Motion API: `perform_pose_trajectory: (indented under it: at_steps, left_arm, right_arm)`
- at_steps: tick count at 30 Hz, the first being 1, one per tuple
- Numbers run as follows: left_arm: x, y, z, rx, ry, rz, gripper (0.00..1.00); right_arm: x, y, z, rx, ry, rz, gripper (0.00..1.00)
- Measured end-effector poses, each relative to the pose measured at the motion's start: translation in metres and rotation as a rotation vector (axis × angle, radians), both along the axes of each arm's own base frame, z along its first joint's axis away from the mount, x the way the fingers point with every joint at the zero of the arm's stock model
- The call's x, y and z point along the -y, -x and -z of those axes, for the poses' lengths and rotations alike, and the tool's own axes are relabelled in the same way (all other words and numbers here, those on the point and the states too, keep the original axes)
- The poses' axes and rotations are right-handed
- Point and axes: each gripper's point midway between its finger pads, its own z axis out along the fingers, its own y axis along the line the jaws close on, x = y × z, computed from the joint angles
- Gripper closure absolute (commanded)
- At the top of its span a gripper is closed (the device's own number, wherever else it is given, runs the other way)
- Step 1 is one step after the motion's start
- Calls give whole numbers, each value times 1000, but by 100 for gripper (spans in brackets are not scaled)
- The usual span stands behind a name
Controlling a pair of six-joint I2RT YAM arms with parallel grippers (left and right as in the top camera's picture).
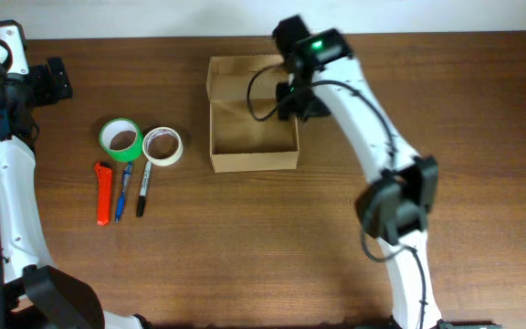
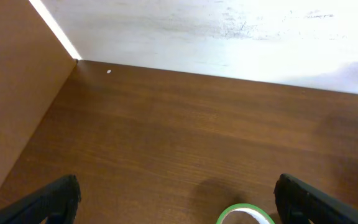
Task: Pack container
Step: 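Release the box and retract the right gripper to the right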
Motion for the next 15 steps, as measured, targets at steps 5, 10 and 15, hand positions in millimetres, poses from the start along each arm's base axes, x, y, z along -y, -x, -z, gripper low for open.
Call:
perform_pose_trajectory:
  at_steps: [5, 10, 15]
  left_arm:
    - [0, 0, 0, 0, 0, 0, 0]
    - [0, 0, 0, 0, 0, 1, 0]
    - [5, -2, 0, 6, 17, 26, 0]
  right_arm:
    - [75, 9, -113, 221, -10, 132, 29]
    - [216, 33, -189, 395, 49, 444, 28]
    - [328, 69, -188, 354, 133, 715, 26]
